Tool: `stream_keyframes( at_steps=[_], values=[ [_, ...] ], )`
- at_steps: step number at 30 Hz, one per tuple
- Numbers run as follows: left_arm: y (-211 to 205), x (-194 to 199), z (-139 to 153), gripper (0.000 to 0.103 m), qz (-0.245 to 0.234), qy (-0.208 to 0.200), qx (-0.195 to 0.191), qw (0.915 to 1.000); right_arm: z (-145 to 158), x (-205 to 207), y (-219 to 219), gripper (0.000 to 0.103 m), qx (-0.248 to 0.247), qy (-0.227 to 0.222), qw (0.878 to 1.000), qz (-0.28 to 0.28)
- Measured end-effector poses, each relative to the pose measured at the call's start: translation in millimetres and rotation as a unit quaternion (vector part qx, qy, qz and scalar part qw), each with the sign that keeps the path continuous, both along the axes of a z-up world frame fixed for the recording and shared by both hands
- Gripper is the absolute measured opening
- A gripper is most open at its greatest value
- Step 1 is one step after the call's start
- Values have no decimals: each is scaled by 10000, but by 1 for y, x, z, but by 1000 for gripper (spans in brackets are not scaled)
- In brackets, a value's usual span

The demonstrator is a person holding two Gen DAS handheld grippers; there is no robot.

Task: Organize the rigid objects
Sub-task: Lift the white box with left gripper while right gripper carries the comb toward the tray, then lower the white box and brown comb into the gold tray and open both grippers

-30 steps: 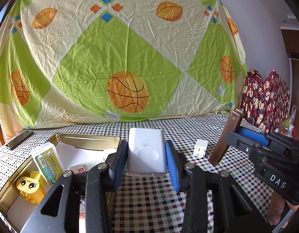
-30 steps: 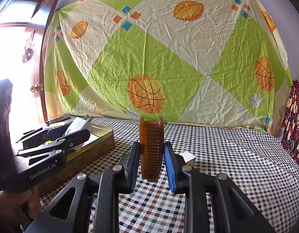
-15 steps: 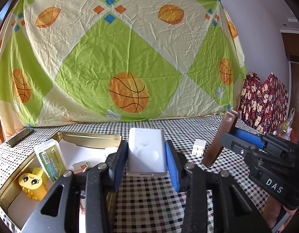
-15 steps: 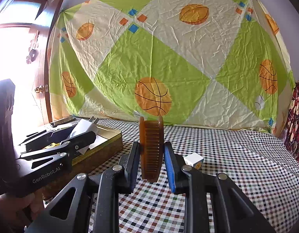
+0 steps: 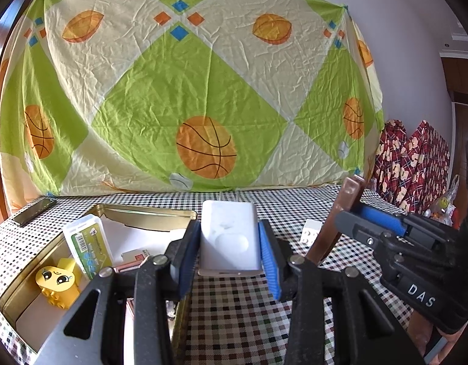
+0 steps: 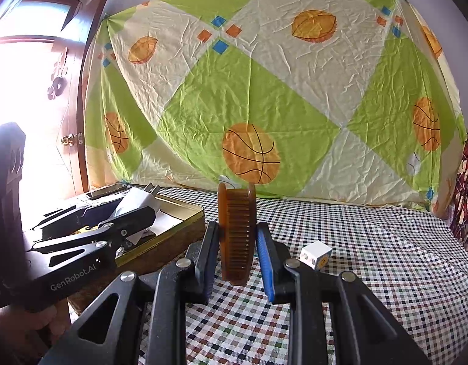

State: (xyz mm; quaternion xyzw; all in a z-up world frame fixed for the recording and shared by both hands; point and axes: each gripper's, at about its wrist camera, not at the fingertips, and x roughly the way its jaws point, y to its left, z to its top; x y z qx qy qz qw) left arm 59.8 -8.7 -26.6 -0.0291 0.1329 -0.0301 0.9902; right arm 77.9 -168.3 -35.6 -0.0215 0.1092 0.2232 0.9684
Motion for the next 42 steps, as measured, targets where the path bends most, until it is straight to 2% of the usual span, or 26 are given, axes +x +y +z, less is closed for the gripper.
stream_keyframes(
  at_steps=[32, 42],
  values=[
    [32, -24, 2, 38, 121, -166, -174, 9996, -1, -10, 34, 27, -131, -14, 9995, 296],
    [65, -36, 11, 38, 363, -189, -283, 9988, 10, -13, 51, 27, -18, 75, 9979, 645]
  ],
)
